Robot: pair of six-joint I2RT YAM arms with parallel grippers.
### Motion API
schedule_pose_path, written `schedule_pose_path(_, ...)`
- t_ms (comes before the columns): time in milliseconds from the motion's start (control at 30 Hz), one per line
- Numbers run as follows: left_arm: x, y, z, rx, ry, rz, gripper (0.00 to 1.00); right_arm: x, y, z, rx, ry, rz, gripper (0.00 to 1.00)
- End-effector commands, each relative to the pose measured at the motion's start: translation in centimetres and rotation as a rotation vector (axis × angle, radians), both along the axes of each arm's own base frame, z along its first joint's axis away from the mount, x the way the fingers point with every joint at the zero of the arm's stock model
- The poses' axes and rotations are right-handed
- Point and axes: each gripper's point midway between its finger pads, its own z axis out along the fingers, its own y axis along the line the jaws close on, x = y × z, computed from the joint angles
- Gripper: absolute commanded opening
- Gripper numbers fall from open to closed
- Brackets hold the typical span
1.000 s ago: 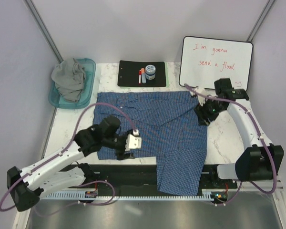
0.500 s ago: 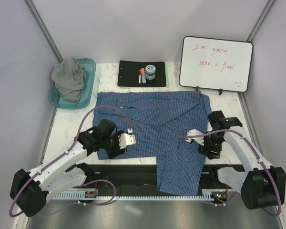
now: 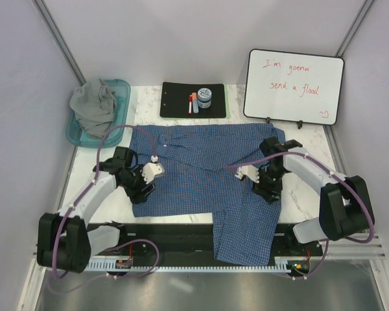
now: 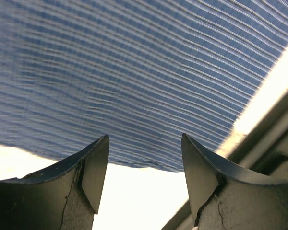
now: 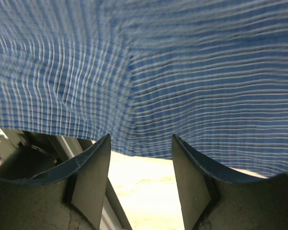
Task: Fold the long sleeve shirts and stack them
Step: Fold the shirt
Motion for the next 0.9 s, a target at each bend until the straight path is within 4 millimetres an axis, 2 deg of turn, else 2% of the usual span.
schedule_pose_path(0,9.4,-0.3,4.1,-0.080,-0.156,0.114,0.68,6.1,3.0,3.2,0.180,-0.043,-0.199,0.61)
schedule_pose_path(33,10.9,-0.5,4.6,-0.110,-0.157,0.164,0.68,7.4,3.7,3.7,0.236,-0.033,-0.243,0.62)
schedule_pose_path(67,12.0,-0.8,4.8,-0.122,-0.155,0.178,0.68,10.0,4.0,4.9,0.274,-0.071,-0.291,0.62)
schedule_pose_path(100,13.9,-1.1,4.4,-0.128,-0.135,0.186,0.68,11.2,3.5,3.9,0.277,-0.017,-0.395,0.62)
schedule_pose_path(133,15.0,-0.9,4.0,-0.107,-0.131,0.218,0.68,12.5,3.7,3.8,0.287,-0.015,-0.455,0.61)
schedule_pose_path(167,16.2,-0.8,3.2,-0.091,-0.124,0.235,0.68,14.8,3.6,3.8,0.286,-0.066,-0.501,0.61)
schedule_pose_path(200,18.0,-0.6,3.5,-0.083,-0.141,0.248,0.66,15.4,3.6,2.7,0.268,-0.032,-0.558,0.60)
schedule_pose_path(233,18.5,-0.2,1.2,-0.043,-0.089,0.268,0.66,16.2,3.5,2.2,0.255,-0.044,-0.591,0.60)
schedule_pose_path(267,19.9,0.0,1.2,-0.036,-0.108,0.278,0.65,17.8,2.9,1.7,0.228,-0.103,-0.621,0.60)
schedule_pose_path(333,20.5,0.2,-0.6,-0.021,-0.071,0.292,0.65,18.7,2.5,0.0,0.184,-0.091,-0.671,0.59)
schedule_pose_path(367,21.3,0.2,-0.6,-0.021,-0.079,0.293,0.64,19.7,2.2,-0.4,0.171,-0.120,-0.688,0.59)
schedule_pose_path(400,21.6,0.1,-1.0,-0.021,-0.076,0.294,0.64,20.0,1.7,-1.5,0.140,-0.111,-0.703,0.59)
schedule_pose_path(467,22.6,0.2,-1.7,-0.016,-0.066,0.306,0.64,21.0,1.4,-2.1,0.123,-0.121,-0.733,0.59)
schedule_pose_path(500,23.0,0.2,-1.9,-0.016,-0.067,0.311,0.63,21.3,1.0,-3.1,0.101,-0.110,-0.746,0.60)
schedule_pose_path(633,24.7,0.8,-3.0,-0.005,-0.059,0.344,0.63,23.1,0.4,-4.2,0.085,-0.122,-0.785,0.60)
schedule_pose_path(733,26.1,0.9,-2.8,-0.009,-0.076,0.353,0.63,24.3,0.5,-3.9,0.094,-0.136,-0.786,0.61)
schedule_pose_path(767,26.2,0.9,-2.6,-0.014,-0.078,0.355,0.63,24.5,0.6,-3.3,0.101,-0.142,-0.772,0.61)
schedule_pose_path(833,25.6,0.2,-0.8,-0.049,-0.084,0.329,0.64,24.2,0.9,-1.4,0.125,-0.143,-0.729,0.61)
schedule_pose_path(867,24.6,0.0,-0.2,-0.062,-0.078,0.314,0.65,22.7,0.8,0.8,0.129,-0.135,-0.705,0.61)
